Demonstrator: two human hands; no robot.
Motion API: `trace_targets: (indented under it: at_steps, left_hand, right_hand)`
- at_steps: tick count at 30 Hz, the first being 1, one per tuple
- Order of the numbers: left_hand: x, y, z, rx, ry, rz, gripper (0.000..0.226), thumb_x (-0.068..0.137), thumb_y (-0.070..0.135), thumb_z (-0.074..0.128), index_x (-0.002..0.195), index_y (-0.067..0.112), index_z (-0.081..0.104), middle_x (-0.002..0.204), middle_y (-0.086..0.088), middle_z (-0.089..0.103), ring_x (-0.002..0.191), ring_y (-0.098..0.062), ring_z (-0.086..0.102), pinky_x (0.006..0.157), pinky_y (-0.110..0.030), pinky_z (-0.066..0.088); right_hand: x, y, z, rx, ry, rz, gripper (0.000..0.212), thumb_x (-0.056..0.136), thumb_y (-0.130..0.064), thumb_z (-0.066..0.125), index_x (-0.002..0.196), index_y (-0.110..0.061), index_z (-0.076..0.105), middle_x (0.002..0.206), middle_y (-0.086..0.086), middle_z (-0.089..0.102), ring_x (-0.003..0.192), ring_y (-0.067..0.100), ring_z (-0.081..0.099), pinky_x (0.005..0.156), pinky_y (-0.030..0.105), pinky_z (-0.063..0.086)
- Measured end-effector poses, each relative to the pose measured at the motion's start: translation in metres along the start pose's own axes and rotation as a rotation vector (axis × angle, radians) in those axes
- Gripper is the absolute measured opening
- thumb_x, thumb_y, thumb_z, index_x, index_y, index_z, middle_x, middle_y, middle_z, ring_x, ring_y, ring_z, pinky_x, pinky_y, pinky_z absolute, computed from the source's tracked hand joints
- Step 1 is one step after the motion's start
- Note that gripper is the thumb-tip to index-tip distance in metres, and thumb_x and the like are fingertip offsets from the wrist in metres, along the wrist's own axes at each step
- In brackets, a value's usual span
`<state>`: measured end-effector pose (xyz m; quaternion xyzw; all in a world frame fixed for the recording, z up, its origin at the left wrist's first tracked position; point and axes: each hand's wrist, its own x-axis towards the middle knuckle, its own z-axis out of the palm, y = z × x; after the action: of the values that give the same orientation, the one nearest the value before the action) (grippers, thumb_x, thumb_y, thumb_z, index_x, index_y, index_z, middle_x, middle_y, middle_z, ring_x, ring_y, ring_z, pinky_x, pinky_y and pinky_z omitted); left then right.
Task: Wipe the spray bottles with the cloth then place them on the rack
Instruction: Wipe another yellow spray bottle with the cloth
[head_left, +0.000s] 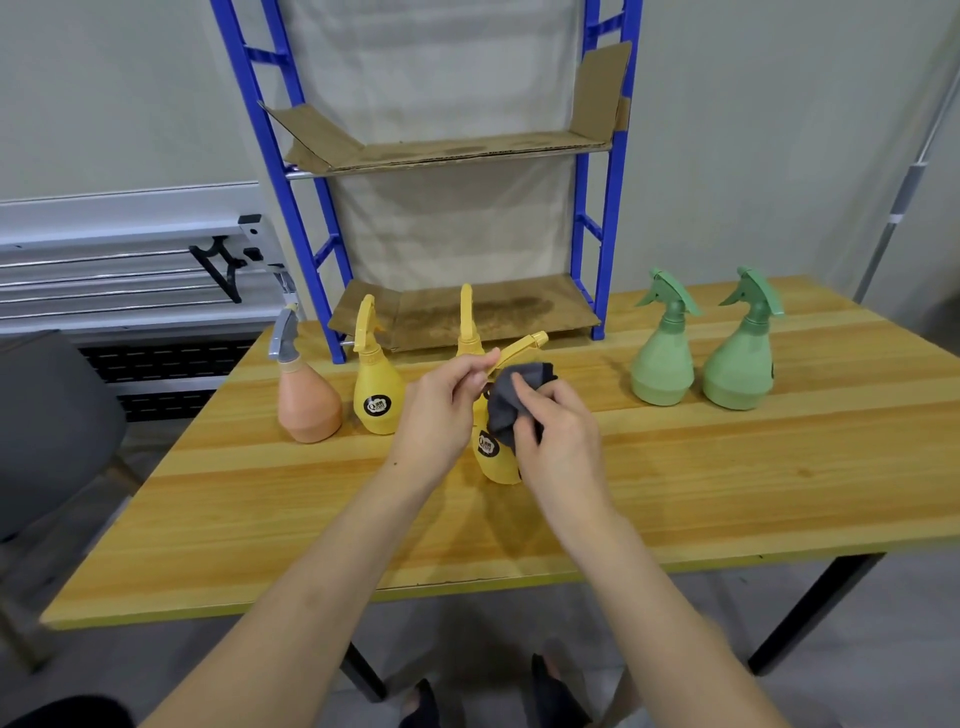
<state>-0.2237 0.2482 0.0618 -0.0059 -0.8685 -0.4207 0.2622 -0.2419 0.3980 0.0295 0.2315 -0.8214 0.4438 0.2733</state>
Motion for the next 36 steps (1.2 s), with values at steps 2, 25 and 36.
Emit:
trace_targets:
  at_steps: [2,25,36]
  left_hand:
    - [-0.001,0.001,0.0,0.0,-0.003,-0.005,0.032,0.106,0.023,0.053,0.132,0.038,0.065,0.109,0.026,0.069,0.104,0.004,0.067,0.093,-0.032,0.058]
    - [0.002,0.0,0.002,-0.025,0.02,-0.006,0.031,0.107,0.02,0.05,0.126,0.037,0.067,0.107,0.023,0.071,0.103,0.006,0.067,0.092,-0.03,0.058]
    - [0.005,0.006,0.003,0.032,-0.021,-0.006,0.026,0.108,0.023,0.046,0.122,0.035,0.064,0.109,0.013,0.072,0.106,-0.003,0.069,0.088,-0.036,0.059]
  right_hand:
    - [-0.002,0.01,-0.001,-0.019,-0.027,0.042,0.039,0.093,-0.003,0.063,0.13,-0.014,0.069,0.097,-0.003,0.056,0.083,0.01,0.053,0.078,0.03,0.054]
    - [0.006,0.004,-0.028,-0.009,0.268,-0.008,0.034,0.095,-0.006,0.064,0.127,-0.011,0.071,0.093,-0.001,0.052,0.08,0.009,0.05,0.072,0.012,0.039]
    - [-0.012,0.023,-0.016,-0.042,0.01,0.228,0.035,0.094,-0.008,0.061,0.126,-0.019,0.072,0.089,-0.003,0.05,0.077,0.009,0.048,0.072,0.016,0.038]
